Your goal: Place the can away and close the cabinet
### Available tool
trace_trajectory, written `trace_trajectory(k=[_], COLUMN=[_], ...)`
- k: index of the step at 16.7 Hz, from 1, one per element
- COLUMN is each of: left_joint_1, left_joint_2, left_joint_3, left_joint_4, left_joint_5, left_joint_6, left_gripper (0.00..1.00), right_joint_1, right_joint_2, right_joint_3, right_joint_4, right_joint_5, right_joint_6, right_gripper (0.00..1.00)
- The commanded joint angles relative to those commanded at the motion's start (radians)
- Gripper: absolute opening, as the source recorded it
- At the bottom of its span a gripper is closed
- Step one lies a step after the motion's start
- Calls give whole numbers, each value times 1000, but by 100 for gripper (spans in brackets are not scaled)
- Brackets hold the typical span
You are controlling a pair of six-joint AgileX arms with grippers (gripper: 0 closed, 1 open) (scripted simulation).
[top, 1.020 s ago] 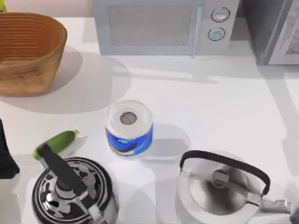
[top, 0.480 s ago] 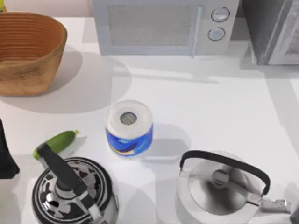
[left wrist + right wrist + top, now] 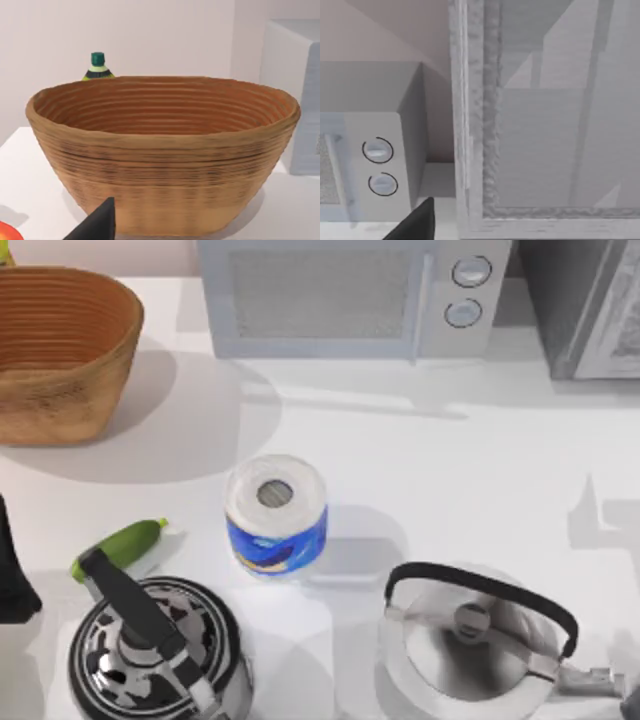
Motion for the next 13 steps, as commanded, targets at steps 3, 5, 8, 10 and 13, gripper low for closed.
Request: trace_trajectory(k=[3,5,8,10,13], left_joint_1=[0,0,0,0,0], left_joint_2=[0,0,0,0,0], left_joint_3=[0,0,0,0,0], left_joint_4=[0,0,0,0,0], left_joint_5=[0,0,0,0,0], left_joint_6=[0,0,0,0,0], left_gripper=[100,100,100,100,100], right_joint_1=[-3,-5,-9,-11,-11], right_joint_2=[-221,-327,-417,-434,-434], right_joint_3=[-261,-389,-502,-525,-525], right_joint_4=[75,116,157,166,166], right_joint_5=[-20,-30,-39,-40,-40], right_joint_6=[-2,-5,-8,-9,-9], right_gripper=[100,100,100,100,100])
